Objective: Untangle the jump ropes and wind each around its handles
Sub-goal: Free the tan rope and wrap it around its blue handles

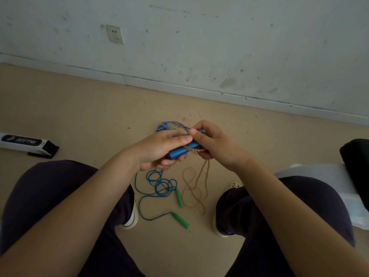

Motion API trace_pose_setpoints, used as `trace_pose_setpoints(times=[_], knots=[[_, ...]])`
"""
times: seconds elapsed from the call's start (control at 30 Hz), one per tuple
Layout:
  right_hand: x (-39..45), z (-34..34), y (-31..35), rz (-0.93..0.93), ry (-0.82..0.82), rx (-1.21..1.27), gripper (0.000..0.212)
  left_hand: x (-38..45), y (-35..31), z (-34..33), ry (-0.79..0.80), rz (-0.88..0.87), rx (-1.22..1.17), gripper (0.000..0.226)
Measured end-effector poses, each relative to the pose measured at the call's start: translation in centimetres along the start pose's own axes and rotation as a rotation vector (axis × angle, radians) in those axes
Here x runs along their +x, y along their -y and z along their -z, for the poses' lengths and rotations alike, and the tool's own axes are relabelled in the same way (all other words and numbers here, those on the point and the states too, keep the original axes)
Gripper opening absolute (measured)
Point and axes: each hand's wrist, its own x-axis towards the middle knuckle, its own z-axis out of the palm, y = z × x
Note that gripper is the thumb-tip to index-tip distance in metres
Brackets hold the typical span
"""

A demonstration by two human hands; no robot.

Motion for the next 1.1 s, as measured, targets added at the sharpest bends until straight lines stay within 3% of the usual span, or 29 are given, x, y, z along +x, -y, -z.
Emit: trace_pose_setpoints(times=[0.13, 0.37, 0.53, 0.63, 0.73, 0.93, 1.1], knots=[[0.4, 0.0, -0.3, 0.052, -0.088, -0.100, 0.016, 0.3, -0.1, 0.4, -0.088, 0.035, 0.083, 0.025], [0.4, -0.1, -0.5, 0.037, -0.173, -0.100, 0.012, 0.1, 0.3, 0.8, -0.004, 0.021, 0.123, 0.030], [-0.3, -0.1, 0.3, -0.092, -0.005, 0.087, 0.028, 0.6, 0.6, 0.5, -0.093, -0.083, 0.025, 0.028], [-0.5, -0.7, 0.2, -0.111, -0.006, 0.007, 0.032, 0.9, 0.5, 0.6, -0.216, -0.129, -0.040, 0.044], [-0.5, -0.8, 0.5, -0.087, -0.023, -0.055, 0.037, 0.8, 0.3, 0.6, -0.204, -0.162, -0.046, 0.045], [-0.4, -0.1, 0.7, -0.001, -0.095, 0.008, 0.018, 0.9, 0.3, 0.7, -0.227, -0.168, -0.044, 0.030], [-0.3, -0.7, 0.1, -0.021, -0.032, -0.036, 0.019, 0.9, 0.4, 0.6, -0.253, -0.192, -0.042, 0.031]])
